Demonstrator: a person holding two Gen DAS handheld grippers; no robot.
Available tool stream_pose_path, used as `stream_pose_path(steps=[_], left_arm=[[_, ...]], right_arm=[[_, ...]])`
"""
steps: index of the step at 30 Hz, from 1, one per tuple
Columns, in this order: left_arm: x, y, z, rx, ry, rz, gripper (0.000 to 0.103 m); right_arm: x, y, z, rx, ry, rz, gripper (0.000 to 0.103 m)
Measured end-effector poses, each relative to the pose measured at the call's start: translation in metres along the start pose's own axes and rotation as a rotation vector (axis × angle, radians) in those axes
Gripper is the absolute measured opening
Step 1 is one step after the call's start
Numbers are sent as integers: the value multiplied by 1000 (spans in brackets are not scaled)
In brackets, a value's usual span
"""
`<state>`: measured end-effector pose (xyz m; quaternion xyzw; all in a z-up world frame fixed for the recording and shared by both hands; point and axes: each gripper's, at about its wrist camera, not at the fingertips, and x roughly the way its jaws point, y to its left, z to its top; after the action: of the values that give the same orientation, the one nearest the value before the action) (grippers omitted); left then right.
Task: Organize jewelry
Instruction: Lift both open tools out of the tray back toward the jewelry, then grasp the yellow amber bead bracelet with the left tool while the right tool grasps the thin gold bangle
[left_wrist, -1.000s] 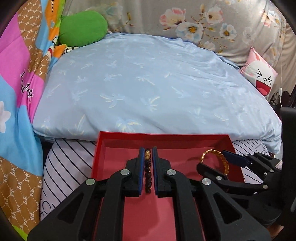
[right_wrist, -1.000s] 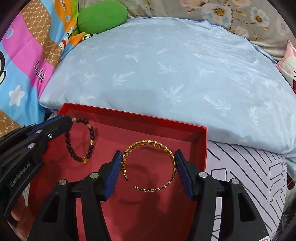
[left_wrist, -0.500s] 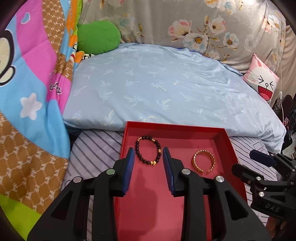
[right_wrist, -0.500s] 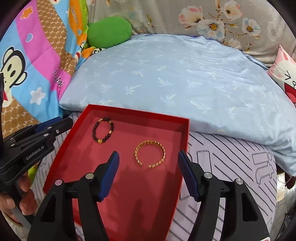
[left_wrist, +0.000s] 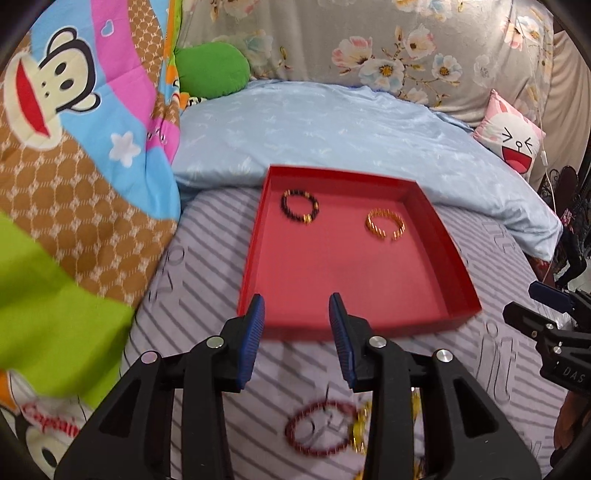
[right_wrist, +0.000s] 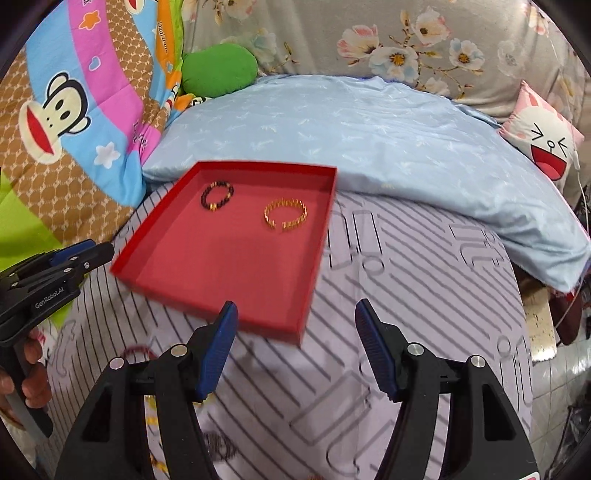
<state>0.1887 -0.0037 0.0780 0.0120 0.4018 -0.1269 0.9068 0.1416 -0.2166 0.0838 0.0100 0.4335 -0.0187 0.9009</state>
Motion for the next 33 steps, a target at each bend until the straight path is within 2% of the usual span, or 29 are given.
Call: stream_pose_path(steps=[4,10,17,23,33], left_arm=[[-12,-7,-34,-7,33,-22,35],[-26,-22,-82,21,60,-14,38],[-26,-31,-111,9,101,-16,40],[-19,-40,-120,9,115,-16,40],[-8,-44,-129,3,142,-12,39]], right_arm=[[-12,-1,-39,-5,23,-29,63],[-28,-11,-89,12,53,-79,63],[-29,-25,-132,77,123,-80,63],[-28,-25,-152,104,144,-74,63],[-27,-9,-154,87,134,-30,60]])
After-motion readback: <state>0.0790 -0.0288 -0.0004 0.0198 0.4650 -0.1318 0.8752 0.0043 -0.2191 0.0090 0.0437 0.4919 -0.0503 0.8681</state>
